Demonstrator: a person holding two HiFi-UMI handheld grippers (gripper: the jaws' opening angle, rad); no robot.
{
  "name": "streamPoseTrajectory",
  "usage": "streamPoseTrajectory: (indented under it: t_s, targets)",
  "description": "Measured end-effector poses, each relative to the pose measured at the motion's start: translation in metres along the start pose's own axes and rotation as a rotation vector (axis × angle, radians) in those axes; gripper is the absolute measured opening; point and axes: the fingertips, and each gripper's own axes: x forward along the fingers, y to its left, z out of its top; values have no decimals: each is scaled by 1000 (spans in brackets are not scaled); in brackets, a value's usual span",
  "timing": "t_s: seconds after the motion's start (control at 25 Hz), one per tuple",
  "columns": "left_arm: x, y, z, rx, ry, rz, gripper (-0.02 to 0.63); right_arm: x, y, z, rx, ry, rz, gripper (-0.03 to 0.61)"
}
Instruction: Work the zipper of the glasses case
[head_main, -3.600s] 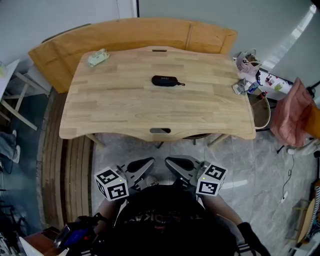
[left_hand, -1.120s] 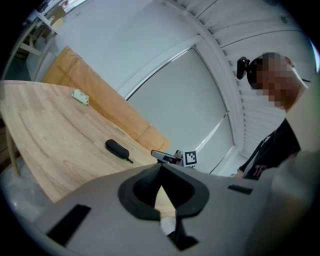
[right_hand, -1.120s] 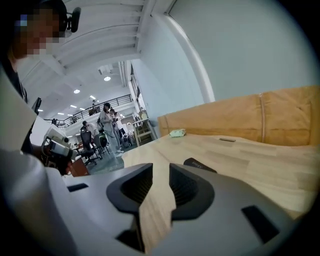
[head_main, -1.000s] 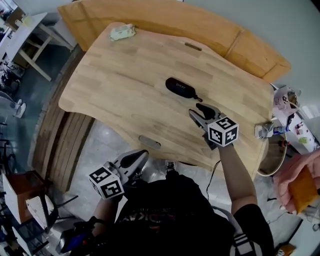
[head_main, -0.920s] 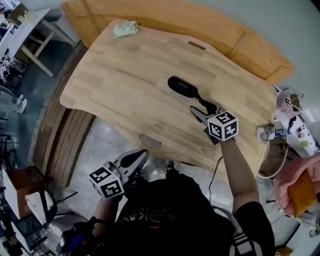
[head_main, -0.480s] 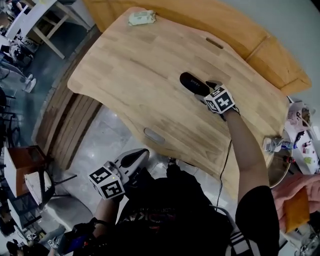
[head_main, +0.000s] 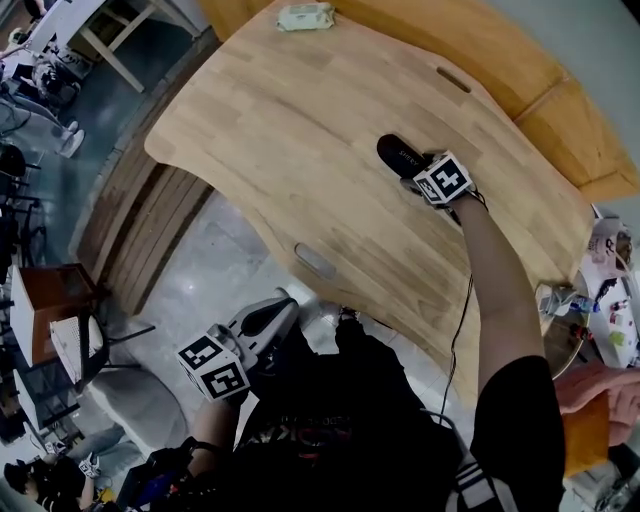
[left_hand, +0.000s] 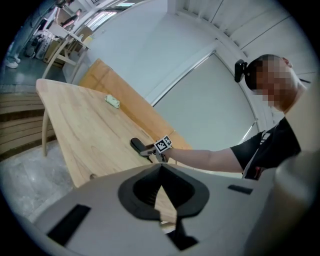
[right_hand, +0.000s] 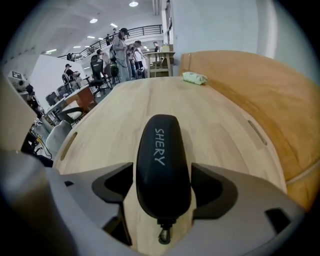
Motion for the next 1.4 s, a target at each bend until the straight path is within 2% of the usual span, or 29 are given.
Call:
streamPoseTrajectory:
  t_s: [0.16,0.32,0.44,0.52,0.64,0.72,0.96,1.08,1.24,1.4]
  targets:
    - [-1,1,-3,-9,0,16,11,9,-5,-4,-11,24,-31,360]
    - [-4,1,-5,-11,-3,15,11,3,-4,3,-5,-12,-47,347]
    - [-5,2,-4,-10,-5,6,11,-7,1,14,44,-68,-25,339]
    - [-4,2,-2,-5,-7,-3,11,-17,5,23,127,-137,12,336]
    - [-1,2,2,7,-14,-17,11,-41,18,43,309,-304,136,334]
    - [-1,3,7,12,-24,-28,11,-64,38,59,383,-425,251,334]
    - [4,3,31,52,-68,-83,18,-140,126,94,454,-681,575,334]
    - [7,-2,44,76,-82,-132,156,-174,173,104,462,-770,712,334]
    - [9,-10,61,87,-104,-199,249,-210,229,116,460,-831,869,334]
    - [5,-23,83,58,-143,-312,309,-232,280,122,391,-823,950,334]
